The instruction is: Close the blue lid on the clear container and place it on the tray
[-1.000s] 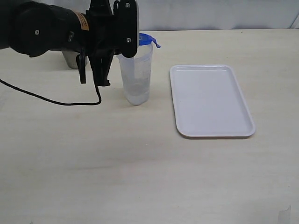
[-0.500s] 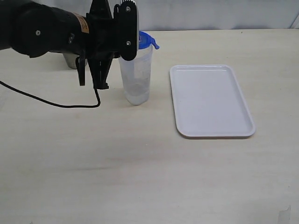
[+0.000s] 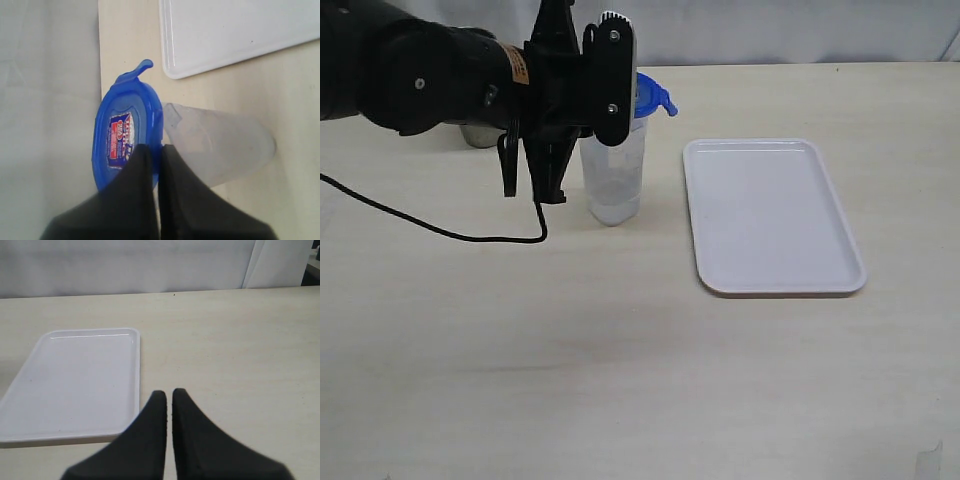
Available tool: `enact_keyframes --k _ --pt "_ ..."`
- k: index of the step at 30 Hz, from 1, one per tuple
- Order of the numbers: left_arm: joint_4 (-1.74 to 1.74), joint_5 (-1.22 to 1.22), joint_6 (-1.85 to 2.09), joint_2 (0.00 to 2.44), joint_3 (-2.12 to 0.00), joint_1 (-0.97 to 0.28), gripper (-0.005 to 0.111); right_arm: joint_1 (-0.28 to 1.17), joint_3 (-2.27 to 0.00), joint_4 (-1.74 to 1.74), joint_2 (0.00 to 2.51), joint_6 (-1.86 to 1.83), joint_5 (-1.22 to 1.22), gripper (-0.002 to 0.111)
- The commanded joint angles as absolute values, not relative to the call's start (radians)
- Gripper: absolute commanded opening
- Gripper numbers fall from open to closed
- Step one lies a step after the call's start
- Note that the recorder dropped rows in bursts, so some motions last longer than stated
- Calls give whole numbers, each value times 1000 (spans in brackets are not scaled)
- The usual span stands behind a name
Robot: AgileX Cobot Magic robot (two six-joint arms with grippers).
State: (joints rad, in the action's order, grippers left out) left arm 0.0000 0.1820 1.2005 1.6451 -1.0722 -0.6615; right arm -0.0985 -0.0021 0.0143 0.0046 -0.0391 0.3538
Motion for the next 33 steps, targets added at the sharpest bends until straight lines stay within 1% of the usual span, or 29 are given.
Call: enact_keyframes --k 1,33 --pt "-9 185 1199 1648 -1072 -664 0 -103 0 13 0 -38 343 4" --pt "16 215 1199 1648 -1072 -663 0 -103 0 13 0 -38 343 4"
